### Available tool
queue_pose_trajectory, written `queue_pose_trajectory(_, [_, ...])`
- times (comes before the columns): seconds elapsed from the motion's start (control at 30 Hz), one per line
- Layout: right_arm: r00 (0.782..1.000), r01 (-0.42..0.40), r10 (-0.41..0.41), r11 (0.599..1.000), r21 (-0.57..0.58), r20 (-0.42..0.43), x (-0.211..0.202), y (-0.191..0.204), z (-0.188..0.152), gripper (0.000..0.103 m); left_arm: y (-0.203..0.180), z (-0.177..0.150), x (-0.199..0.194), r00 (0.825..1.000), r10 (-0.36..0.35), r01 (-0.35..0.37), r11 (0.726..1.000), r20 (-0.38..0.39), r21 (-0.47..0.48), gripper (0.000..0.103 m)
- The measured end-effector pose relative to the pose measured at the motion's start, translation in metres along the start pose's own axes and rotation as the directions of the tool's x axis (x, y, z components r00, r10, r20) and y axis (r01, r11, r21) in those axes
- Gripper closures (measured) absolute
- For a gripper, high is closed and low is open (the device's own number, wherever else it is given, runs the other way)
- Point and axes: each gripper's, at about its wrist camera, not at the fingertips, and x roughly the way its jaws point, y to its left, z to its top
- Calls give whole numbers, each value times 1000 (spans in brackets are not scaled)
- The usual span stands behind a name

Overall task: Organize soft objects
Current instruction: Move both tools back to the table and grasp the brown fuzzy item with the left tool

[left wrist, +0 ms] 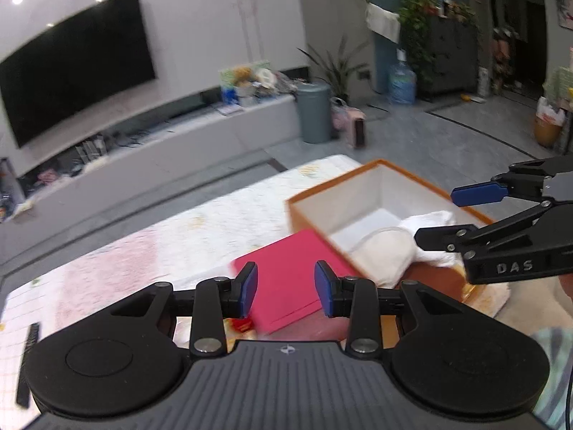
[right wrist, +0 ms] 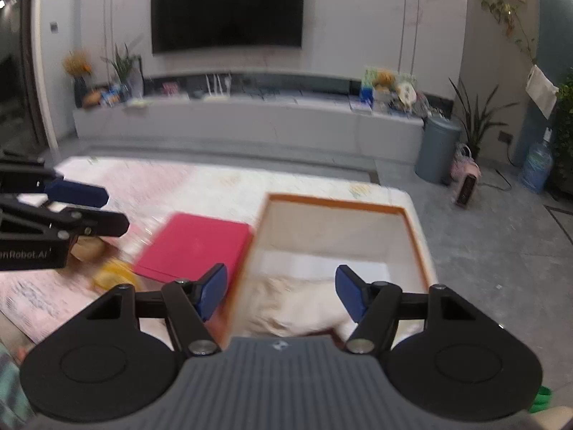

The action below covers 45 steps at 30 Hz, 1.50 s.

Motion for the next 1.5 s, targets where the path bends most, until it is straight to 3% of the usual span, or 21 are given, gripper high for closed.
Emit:
queue_pose_trajectory(0.2, [992, -78, 76, 997, 15, 100, -9, 50, -16, 37, 31, -41, -26, 991, 115, -112, 992, 62, -57, 61])
queue_pose_trajectory(0.33, [983, -127, 125, 992, 4, 135, -5, 84, -28, 37, 49, -63, -35, 984, 172, -169, 984, 42, -62, 61])
queue_pose_trajectory(0.47, [975, -191, 190, 982, -7, 112, 11, 119, -40, 37, 73, -88, -36, 972, 234, -234, 965, -20, -116, 61])
queue_pose_trajectory(0.57, [972, -219, 221, 975, -36, 78, 28, 150, -48, 38, 96, -101, -30, 968, 241, -250, 953, -73, -174, 60])
queue_pose_trajectory(0.77, [965, -260, 261, 963, -69, 15, 71, 187, -49, 39, 129, -122, -26, 967, 231, -248, 953, -108, -175, 46])
queue_pose_trajectory(0.83, [964, -265, 265, 961, -83, -5, 83, 194, -50, 39, 135, -128, -20, 969, 219, -233, 962, -111, -139, 44])
queue_pose_trajectory(0.97, [959, -282, 280, 950, -136, -35, 109, 209, -44, 39, 141, -135, 5, 970, 223, -225, 974, -94, -5, 27])
queue_pose_trajectory(1.1, [953, -304, 299, 933, -192, -57, 139, 223, -37, 41, 140, -141, 39, 971, 210, -195, 973, -111, 127, 25])
queue_pose_trajectory(1.2, [953, -302, 292, 926, -226, -80, 160, 230, -32, 43, 140, -151, 65, 967, 214, -180, 957, -137, 227, 24])
queue_pose_trajectory(1.33, [953, -304, 290, 913, -270, -92, 181, 235, -27, 43, 146, -160, 93, 960, 235, -186, 942, -154, 279, 24])
queue_pose_trajectory(1.5, [954, -301, 284, 902, -310, -98, 196, 241, -21, 43, 136, -169, 119, 943, 300, -225, 891, -141, 395, 24])
